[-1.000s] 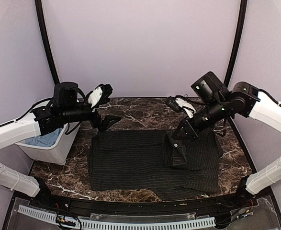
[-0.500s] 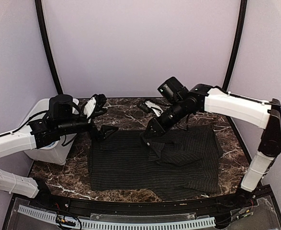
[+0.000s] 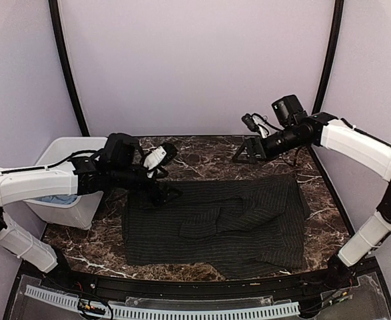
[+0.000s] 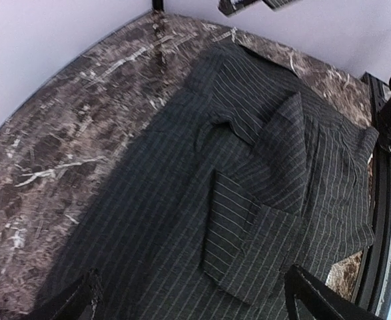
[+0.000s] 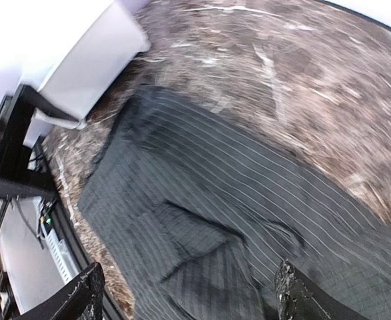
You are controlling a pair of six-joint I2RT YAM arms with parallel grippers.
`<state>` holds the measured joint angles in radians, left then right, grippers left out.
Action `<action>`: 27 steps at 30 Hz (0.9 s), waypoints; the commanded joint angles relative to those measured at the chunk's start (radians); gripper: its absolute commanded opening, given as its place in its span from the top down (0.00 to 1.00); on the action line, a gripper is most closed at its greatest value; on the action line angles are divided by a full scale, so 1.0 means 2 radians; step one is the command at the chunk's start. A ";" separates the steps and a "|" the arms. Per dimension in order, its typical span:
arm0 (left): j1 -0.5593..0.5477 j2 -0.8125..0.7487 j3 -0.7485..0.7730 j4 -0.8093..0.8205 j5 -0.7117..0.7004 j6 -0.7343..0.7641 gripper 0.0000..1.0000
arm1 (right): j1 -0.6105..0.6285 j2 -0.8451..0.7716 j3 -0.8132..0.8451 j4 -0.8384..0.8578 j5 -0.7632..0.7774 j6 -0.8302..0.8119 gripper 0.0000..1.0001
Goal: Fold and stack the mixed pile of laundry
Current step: Adjust the 1/3-folded shirt at the center of the board.
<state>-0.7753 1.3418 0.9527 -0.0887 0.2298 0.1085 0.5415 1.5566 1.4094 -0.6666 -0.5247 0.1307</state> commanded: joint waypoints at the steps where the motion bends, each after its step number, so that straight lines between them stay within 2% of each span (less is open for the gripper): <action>1: -0.045 0.072 0.048 -0.040 -0.002 -0.011 0.09 | -0.025 -0.018 -0.085 0.022 0.015 0.027 0.16; 6: -0.112 0.166 0.124 -0.073 -0.050 -0.058 0.15 | -0.053 -0.039 -0.160 0.053 0.029 0.048 0.18; 12: -0.157 0.234 0.179 -0.102 -0.083 -0.121 0.18 | -0.100 -0.039 -0.178 0.073 0.057 0.050 0.18; 16: -0.169 0.266 0.207 -0.103 -0.106 -0.153 0.24 | -0.118 -0.024 -0.159 0.105 0.063 0.067 0.20; 17: -0.170 0.274 0.218 -0.105 -0.131 -0.165 0.26 | -0.119 -0.017 -0.151 0.110 0.066 0.069 0.20; 27: -0.170 0.329 0.260 -0.168 -0.184 -0.202 0.32 | -0.122 0.069 -0.086 0.116 0.101 0.044 0.28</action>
<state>-1.1141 1.9804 1.4475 -0.3328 -0.0879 -0.2508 0.3000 1.6554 1.2022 -0.4664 -0.3653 0.2386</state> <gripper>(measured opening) 0.690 0.731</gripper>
